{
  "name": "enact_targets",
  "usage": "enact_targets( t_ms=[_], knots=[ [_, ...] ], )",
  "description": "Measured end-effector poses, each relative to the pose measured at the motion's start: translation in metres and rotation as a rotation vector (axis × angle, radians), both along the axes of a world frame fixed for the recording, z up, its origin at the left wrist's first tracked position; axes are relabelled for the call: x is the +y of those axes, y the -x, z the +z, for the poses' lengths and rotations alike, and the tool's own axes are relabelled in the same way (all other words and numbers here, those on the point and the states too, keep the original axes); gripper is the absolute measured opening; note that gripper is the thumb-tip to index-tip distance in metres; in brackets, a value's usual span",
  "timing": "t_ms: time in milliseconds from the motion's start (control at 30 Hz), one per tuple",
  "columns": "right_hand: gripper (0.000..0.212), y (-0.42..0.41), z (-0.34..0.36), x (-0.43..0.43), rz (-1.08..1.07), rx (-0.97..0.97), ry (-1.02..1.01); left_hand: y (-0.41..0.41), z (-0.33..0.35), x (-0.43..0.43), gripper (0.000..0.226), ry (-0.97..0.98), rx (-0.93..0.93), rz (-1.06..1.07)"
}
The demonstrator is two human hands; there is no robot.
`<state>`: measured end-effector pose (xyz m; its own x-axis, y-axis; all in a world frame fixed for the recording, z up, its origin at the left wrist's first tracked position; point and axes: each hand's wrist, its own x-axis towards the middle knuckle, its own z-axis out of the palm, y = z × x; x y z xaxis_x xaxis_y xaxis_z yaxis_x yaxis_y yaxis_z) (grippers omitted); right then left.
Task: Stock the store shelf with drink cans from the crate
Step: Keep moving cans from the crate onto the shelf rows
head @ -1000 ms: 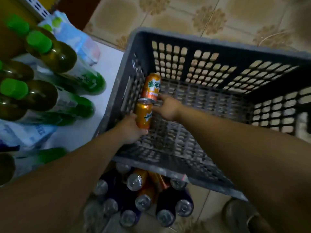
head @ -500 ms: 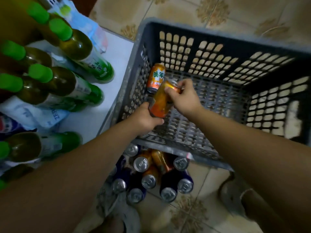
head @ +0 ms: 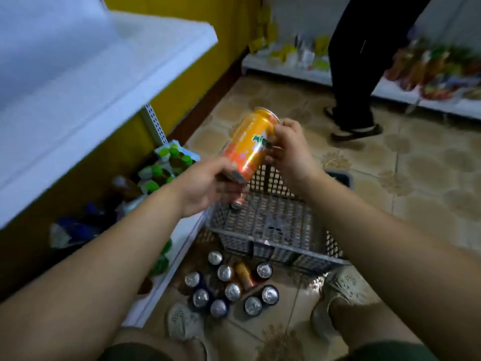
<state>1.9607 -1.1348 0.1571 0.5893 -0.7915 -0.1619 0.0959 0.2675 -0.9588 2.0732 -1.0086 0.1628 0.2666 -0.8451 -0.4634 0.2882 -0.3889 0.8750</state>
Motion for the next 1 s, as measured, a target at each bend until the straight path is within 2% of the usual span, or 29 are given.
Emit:
enact_targets(
  t_ms=[67,167,267,333,367,467,533,600,667,733,833,1000],
  knots=[
    [0.012,0.010,0.045,0.024,0.040,-0.059,-0.019,0.009,0.038,0.029,0.039,0.029,0.051,-0.093],
    [0.017,0.019,0.104,0.061,0.111,-0.041,0.157,0.029,0.084,0.070,0.051,0.131,-0.032,-0.041],
    [0.030,0.014,0.150,0.105,0.150,-0.041,0.329,0.047,0.122,0.112,0.061,0.217,-0.347,0.134],
    [0.031,0.006,0.174,0.138,0.180,-0.056,0.412,0.054,0.142,0.142,0.055,0.209,-0.494,0.294],
    [0.028,0.001,0.184,0.152,0.236,-0.066,0.437,0.055,0.151,0.157,0.052,0.221,-0.491,0.363],
    [0.015,-0.016,0.210,0.189,0.520,-0.044,0.436,0.050,0.170,0.209,0.048,0.286,-0.320,0.429],
    [0.024,-0.025,0.223,0.213,0.653,-0.012,0.480,0.048,0.177,0.241,0.040,0.304,-0.257,0.458],
    [0.034,-0.035,0.229,0.236,0.701,-0.003,0.549,0.049,0.179,0.264,0.030,0.279,-0.316,0.527],
    [0.042,-0.045,0.229,0.258,0.729,0.006,0.590,0.047,0.178,0.282,0.042,0.244,-0.438,0.635],
    [0.037,-0.056,0.229,0.275,0.800,0.003,0.589,0.045,0.180,0.299,0.049,0.240,-0.475,0.718],
    [0.021,-0.070,0.234,0.295,0.947,-0.030,0.554,0.038,0.181,0.327,0.039,0.235,-0.392,0.754],
    [0.028,-0.099,0.226,0.316,0.914,-0.030,0.692,0.015,0.168,0.365,0.043,-0.060,-0.620,0.712]
  ],
)
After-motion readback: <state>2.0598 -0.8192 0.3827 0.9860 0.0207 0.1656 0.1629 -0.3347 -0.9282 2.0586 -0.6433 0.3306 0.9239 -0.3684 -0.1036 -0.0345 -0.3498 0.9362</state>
